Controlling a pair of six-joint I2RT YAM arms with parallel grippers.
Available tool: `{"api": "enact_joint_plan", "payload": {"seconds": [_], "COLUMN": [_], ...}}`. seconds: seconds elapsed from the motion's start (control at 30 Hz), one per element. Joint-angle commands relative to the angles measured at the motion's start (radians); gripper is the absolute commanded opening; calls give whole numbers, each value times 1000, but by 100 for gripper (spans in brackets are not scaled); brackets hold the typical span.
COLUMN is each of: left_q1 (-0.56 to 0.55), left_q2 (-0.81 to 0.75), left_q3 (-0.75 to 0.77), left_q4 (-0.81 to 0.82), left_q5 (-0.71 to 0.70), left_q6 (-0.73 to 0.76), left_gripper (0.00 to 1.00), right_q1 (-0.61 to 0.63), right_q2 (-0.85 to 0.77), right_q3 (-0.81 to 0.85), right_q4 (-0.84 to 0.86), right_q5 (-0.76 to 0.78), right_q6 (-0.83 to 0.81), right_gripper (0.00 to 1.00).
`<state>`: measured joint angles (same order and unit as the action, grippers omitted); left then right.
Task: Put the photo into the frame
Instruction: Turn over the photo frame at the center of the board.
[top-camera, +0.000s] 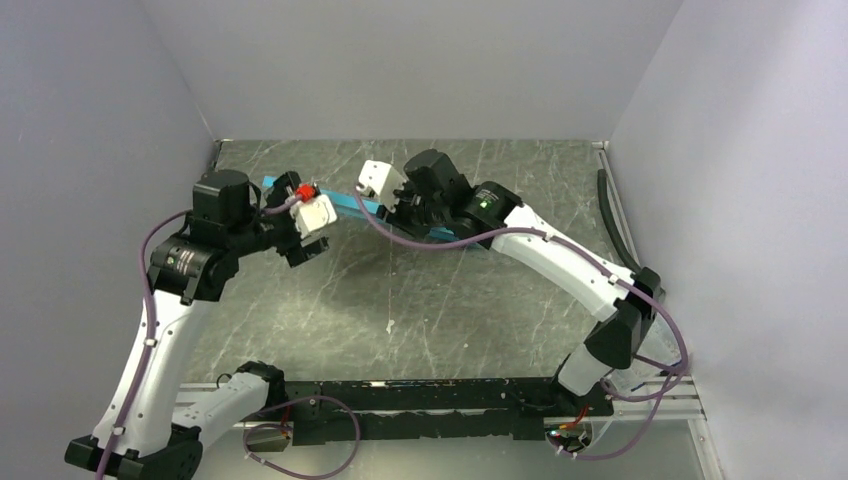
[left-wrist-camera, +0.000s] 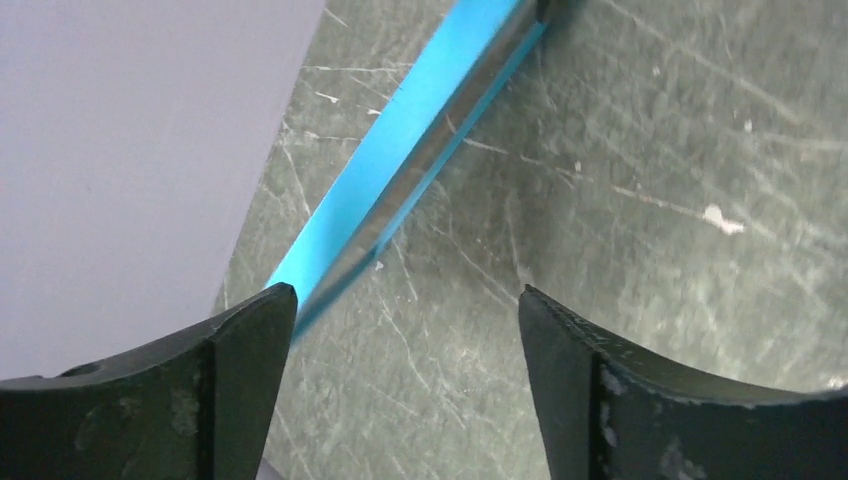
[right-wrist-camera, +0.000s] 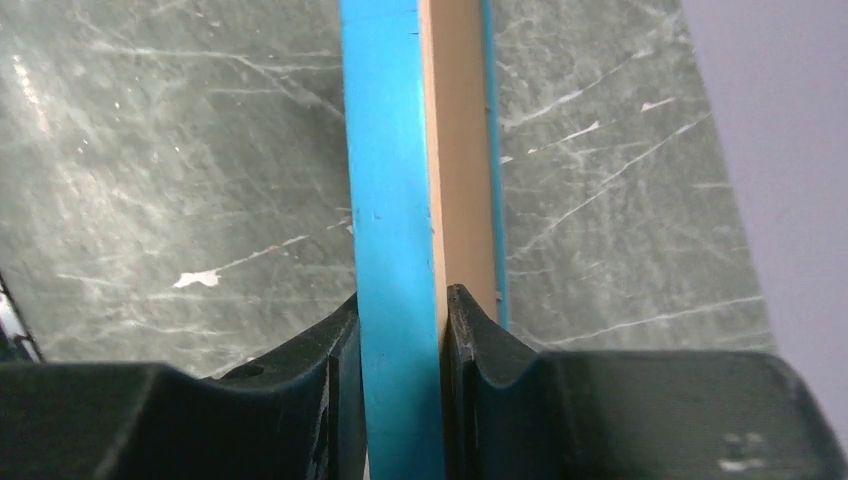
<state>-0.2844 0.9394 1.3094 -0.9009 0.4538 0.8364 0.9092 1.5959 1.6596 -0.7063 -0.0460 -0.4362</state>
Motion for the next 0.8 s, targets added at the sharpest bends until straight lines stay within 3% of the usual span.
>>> {"api": "enact_joint_plan", "payload": {"seconds": [0.0, 0.17, 0.43, 0.6, 0.77], "left_q1": [27, 148, 477, 519, 524], "left_q2": [35, 76, 169, 211, 192], "left_q3": [96, 168, 213, 177, 91], "left_q4": [64, 53, 19, 8, 48], "left_q5": [-32, -4, 238, 299, 338], "left_q6": [-185, -297, -413, -439, -469], "left_gripper": [89, 94, 94, 94, 94], "right_q1": [-47, -184, -405, -533, -551], "right_q2": [17, 55, 117, 198, 252], "right_q3": [93, 175, 183, 287, 415], "right_q4": [8, 27, 79, 53, 15], "right_q5": [-57, -191, -372, -490, -493], "right_q6": [196, 370, 593, 767, 852], "right_gripper": [12, 11, 10, 9, 10]}}
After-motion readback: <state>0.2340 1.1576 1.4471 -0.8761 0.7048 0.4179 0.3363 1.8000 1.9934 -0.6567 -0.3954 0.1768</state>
